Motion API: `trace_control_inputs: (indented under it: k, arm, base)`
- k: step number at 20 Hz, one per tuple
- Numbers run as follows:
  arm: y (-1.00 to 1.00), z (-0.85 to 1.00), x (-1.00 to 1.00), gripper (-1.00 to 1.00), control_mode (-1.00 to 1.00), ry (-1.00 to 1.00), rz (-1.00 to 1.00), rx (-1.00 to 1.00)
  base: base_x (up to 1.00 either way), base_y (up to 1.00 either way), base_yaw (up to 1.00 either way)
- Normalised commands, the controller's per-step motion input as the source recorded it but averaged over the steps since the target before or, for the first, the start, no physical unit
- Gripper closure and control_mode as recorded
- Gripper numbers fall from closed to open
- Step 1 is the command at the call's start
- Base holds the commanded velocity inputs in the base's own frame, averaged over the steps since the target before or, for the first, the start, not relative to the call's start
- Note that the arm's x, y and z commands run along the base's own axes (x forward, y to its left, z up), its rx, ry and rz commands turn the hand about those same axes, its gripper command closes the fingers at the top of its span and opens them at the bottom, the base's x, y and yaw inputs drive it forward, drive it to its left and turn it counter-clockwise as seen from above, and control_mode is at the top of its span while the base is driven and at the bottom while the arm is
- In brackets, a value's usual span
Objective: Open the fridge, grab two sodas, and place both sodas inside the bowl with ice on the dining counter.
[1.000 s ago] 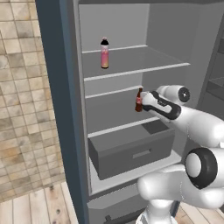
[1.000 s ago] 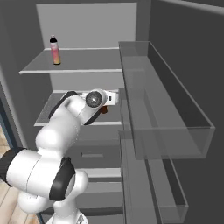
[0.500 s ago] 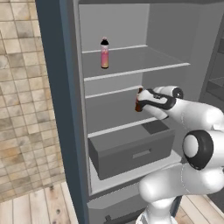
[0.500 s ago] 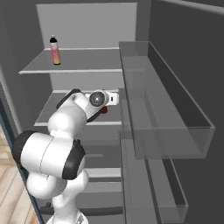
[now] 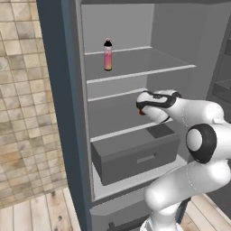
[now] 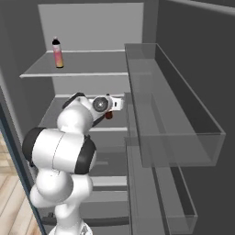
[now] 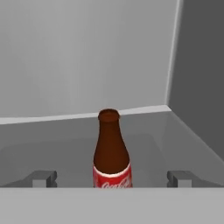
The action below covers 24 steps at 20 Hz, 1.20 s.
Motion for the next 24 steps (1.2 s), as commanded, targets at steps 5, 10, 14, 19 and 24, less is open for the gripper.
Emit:
trace_control_inputs:
  k: [5,10,14,19,24]
  arm:
    - [0.0,0.0,0.0,-1.0,-1.0,0.0,0.0,0.0]
    - [0.0,-0.04,0.0,-1.0,-1.0,0.0,0.0,0.0]
    - [0.0,-0.05,0.08,-1.0,-1.0,0.0,0.0,0.0]
    - [0.0,0.0,0.05,-1.0,-1.0,0.0,0.0,0.0]
    - [0.0,0.0,0.06,-1.0,-1.0,0.0,0.0,0.0]
  base:
    - [0.0,0.0,0.0]
    - [0.0,0.0,0.0]
    - [0.0,0.0,0.0]
    - [0.0,0.0,0.0]
    - [0.0,0.0,0.0]
